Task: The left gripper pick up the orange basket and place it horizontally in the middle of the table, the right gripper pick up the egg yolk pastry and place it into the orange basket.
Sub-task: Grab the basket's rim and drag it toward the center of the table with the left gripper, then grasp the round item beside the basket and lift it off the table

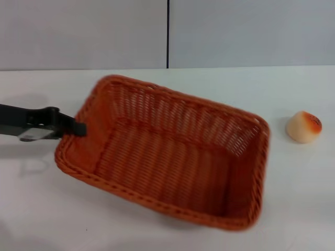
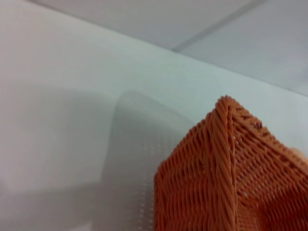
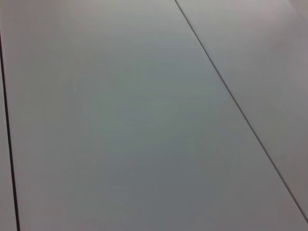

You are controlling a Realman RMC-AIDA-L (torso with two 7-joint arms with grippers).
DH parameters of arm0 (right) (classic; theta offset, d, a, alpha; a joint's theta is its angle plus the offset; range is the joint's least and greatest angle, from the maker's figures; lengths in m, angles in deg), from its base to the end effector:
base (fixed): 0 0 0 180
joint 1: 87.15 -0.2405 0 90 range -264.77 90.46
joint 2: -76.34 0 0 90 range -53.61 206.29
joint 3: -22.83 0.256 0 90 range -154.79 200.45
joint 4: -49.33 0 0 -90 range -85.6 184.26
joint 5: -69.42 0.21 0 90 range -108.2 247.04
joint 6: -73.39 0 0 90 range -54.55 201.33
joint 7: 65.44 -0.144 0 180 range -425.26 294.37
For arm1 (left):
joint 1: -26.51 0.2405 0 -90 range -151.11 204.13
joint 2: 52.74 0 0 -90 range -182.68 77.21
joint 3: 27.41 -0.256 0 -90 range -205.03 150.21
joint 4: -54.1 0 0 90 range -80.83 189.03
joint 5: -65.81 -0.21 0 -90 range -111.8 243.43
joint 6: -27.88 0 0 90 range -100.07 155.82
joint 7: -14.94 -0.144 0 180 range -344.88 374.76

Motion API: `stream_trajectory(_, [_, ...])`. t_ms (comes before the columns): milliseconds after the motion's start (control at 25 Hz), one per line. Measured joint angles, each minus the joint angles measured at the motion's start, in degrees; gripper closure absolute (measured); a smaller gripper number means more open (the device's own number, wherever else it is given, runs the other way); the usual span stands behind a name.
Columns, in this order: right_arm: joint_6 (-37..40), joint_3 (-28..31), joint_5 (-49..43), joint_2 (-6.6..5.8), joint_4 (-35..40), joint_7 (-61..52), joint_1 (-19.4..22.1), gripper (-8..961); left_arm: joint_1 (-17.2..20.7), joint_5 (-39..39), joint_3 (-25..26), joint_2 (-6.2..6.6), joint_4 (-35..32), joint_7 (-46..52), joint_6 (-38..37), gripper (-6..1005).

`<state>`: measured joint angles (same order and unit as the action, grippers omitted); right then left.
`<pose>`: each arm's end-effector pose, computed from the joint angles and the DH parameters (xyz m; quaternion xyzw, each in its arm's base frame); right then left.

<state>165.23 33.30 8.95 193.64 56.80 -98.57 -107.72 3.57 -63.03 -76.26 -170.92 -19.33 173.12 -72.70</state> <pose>0.3884 0.2585 0.1389 -0.3990 0.1923 0.4657 0.7661 -0.2539 0.3094 0.0689 -0.7526 -0.6456 -0.0870 0.0957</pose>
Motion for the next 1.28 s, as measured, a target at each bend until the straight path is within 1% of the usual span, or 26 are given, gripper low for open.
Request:
stream_trajectory(320, [-0.41,-0.01,0.00,0.04,-0.01,0.00,-0.11,449,0.03,1.83,0.09,0.16,1.76,-1.54,-0.60,816])
stream_trajectory(560, [-0.51,-0.01,0.00,0.04,0.00,0.00,-0.27,450,-0.36,2.19,-0.30,0.22,1.65,-1.97,-1.30,702])
stream_trajectory(600, [-0.52,-0.01,0.00,0.04,0.00,0.00,-0.30,451,-0.44,1.90,-0.30,0.41,1.45,-2.42,-1.35,483])
stream_trajectory(880, [-0.82,-0.01,0.00,0.04,0.00,0.00,-0.37,453,-0.73,1.40,-0.08,1.23,1.18,-4.19,-0.93,468])
stream_trajectory(1120, [-1.16,-0.01,0.00,-0.03,0.00,0.00,-0.43,455,-1.45,0.87,0.82,1.79,1.41,-5.48,0.04,351])
stream_trajectory(1160, [-1.22,-0.01,0.00,-0.03,0.00,0.00,-0.44,455,-2.14,0.84,2.74,1.98,1.68,-6.56,0.45,331])
stream_trajectory(1280, [-2.77,-0.53,-0.20,-0.25,0.05,-0.46,-0.60,456,-2.39,0.87,3.36,2.02,1.70,-7.01,0.59,272])
